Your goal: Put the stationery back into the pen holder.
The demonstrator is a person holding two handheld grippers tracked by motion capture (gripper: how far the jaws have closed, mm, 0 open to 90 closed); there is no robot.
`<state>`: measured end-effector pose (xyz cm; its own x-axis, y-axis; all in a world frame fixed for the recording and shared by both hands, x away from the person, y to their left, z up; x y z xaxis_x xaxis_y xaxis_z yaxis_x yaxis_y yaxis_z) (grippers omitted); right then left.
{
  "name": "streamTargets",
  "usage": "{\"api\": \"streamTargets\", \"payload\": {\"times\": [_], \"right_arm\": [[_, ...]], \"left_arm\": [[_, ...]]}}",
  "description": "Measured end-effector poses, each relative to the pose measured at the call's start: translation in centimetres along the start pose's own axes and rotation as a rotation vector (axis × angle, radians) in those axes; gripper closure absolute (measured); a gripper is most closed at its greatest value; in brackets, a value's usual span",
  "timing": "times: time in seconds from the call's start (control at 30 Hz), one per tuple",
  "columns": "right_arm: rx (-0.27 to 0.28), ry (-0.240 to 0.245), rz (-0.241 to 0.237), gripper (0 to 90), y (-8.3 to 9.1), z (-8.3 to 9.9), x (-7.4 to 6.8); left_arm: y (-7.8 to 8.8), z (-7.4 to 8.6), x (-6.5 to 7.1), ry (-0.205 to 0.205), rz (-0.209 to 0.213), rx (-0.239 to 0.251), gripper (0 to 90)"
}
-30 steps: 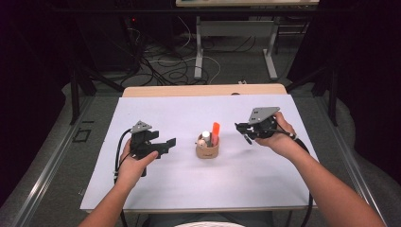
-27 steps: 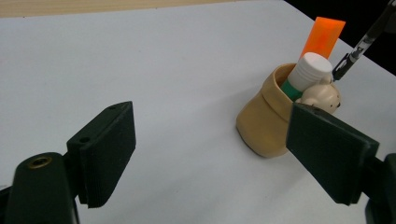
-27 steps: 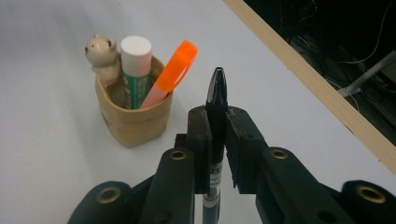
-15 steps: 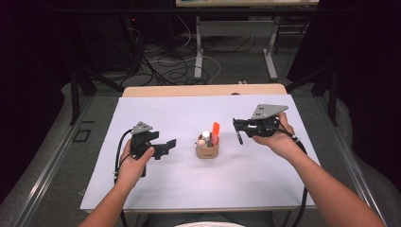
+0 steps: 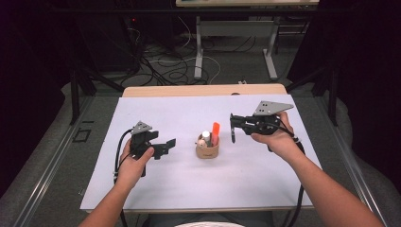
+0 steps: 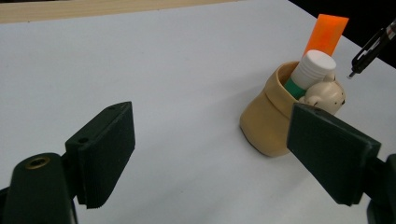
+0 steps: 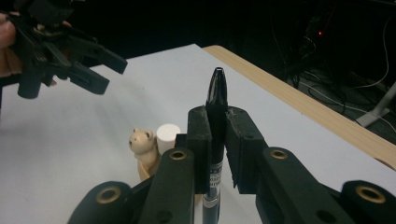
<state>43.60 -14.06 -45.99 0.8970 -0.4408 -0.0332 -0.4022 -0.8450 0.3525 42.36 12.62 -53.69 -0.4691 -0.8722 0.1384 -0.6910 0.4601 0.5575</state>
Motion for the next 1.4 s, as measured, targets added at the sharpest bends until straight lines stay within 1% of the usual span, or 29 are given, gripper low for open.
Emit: {"api": "streamTargets", "payload": {"times": [0.03, 0.07, 0.2, 0.27, 0.4, 0.5, 0.67, 0.73, 0.87, 1.0, 1.03, 1.07, 1.13, 1.2, 1.27, 1.4], "right_arm": [[0.006, 0.003, -0.007, 80.4, 0.0, -0.2, -0.1], [0.016, -0.004, -0.003, 80.4, 0.0, -0.4, -0.1], [0.041, 0.004, -0.013, 80.4, 0.1, -1.2, -0.4], [0.060, -0.001, -0.016, 80.4, 0.0, -1.5, -0.6], [0.071, 0.006, -0.027, 80.4, -0.4, -1.9, -1.0], [0.083, -0.001, -0.037, 80.4, -0.6, -2.2, -1.2], [0.094, 0.003, -0.052, 80.4, -1.1, -2.4, -1.5], [0.107, -0.001, -0.058, 80.3, -1.4, -2.5, -1.6], [0.113, 0.002, -0.069, 80.3, -2.0, -2.5, -2.0], [0.102, -0.003, -0.078, 80.4, -2.5, -2.5, -2.3], [0.112, -0.006, -0.076, 80.4, -2.7, -2.5, -2.3], [0.108, 0.002, -0.083, 80.4, -2.9, -2.5, -2.3], [0.093, -0.010, -0.083, 80.3, -3.2, -2.2, -2.5], [0.093, -0.004, -0.084, 80.3, -3.5, -2.1, -2.5], [0.097, -0.008, -0.087, 80.3, -3.7, -2.1, -2.5], [0.083, -0.011, -0.085, 80.3, -4.2, -1.7, -2.5]], "left_arm": [[0.0, 0.0, 0.0, 0.000, 0.000, 0.001, 16.0], [0.0, 0.0, 0.0, -0.005, -0.002, 0.001, 16.0], [0.0, 0.0, 0.0, -0.005, 0.001, -0.003, 16.0], [0.0, 0.0, 0.0, -0.003, 0.001, -0.003, 16.0], [0.0, 0.0, 0.0, -0.003, 0.002, -0.002, 16.0], [0.0, 0.0, 0.0, -0.001, 0.001, -0.003, 16.0], [-0.1, 0.1, 0.0, 0.002, 0.000, -0.004, 16.0], [-0.1, 0.1, 0.0, 0.001, -0.002, -0.004, 16.0], [-0.1, 0.0, 0.1, 0.002, -0.001, -0.001, 16.0], [0.0, 0.0, 0.0, 0.001, 0.000, -0.003, 16.0], [0.1, 0.1, 0.0, 0.003, -0.002, -0.007, 16.0], [0.0, 0.0, -0.1, 0.005, -0.004, 0.000, 16.0], [0.1, 0.0, -0.1, 0.002, -0.006, -0.002, 16.0], [0.1, 0.0, -0.1, 0.002, -0.007, -0.003, 16.0], [0.1, 0.1, -0.1, 0.002, -0.006, -0.007, 16.0], [0.0, 0.1, 0.0, 0.000, -0.002, -0.005, 16.0]]}}
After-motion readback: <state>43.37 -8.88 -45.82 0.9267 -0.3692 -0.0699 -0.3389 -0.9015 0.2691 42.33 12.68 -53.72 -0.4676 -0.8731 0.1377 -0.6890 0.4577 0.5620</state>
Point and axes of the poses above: each handheld gripper's, and its own axes: y roughly backward along the jaws, z roughly out of its underside, x roughly to its right, the point moved 9 cm from there along -y, roughly forward along the jaws, and after that the axes turned 9 degrees about -z, right-handed, at the moved point
